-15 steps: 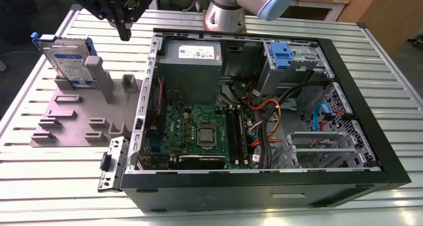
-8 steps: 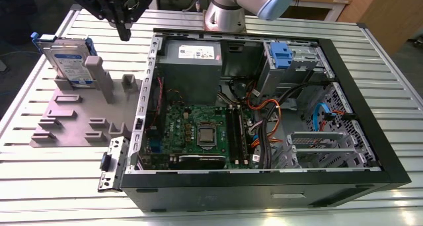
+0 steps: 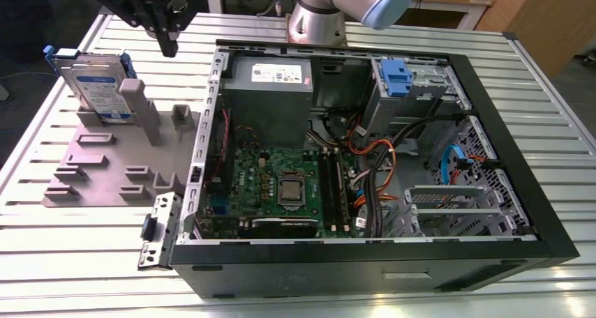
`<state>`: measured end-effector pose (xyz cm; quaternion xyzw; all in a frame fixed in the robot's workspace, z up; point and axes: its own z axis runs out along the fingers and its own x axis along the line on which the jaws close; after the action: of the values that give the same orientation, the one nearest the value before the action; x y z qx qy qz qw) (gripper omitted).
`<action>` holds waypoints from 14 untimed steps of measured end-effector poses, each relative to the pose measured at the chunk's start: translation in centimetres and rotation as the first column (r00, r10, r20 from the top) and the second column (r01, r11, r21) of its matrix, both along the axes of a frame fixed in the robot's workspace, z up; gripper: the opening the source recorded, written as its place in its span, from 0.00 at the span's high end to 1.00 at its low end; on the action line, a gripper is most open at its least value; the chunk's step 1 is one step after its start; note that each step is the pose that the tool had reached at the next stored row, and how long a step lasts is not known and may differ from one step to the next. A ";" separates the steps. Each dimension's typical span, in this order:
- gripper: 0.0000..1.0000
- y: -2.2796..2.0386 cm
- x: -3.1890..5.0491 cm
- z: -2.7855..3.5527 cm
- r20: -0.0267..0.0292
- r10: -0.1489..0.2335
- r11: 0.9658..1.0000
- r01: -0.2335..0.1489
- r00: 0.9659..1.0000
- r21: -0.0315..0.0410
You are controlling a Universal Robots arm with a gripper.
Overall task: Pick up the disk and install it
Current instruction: 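Reach for the disk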
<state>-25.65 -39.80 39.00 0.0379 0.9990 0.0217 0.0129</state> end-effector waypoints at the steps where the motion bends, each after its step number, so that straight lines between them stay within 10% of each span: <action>1: 0.89 0.00 -0.07 0.00 0.000 0.000 1.000 0.000 1.000 0.000; 14: 0.89 0.08 -0.63 -0.04 0.000 0.000 1.000 0.000 1.000 0.000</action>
<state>-26.28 -39.72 38.96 0.0379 0.9990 0.0217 0.0129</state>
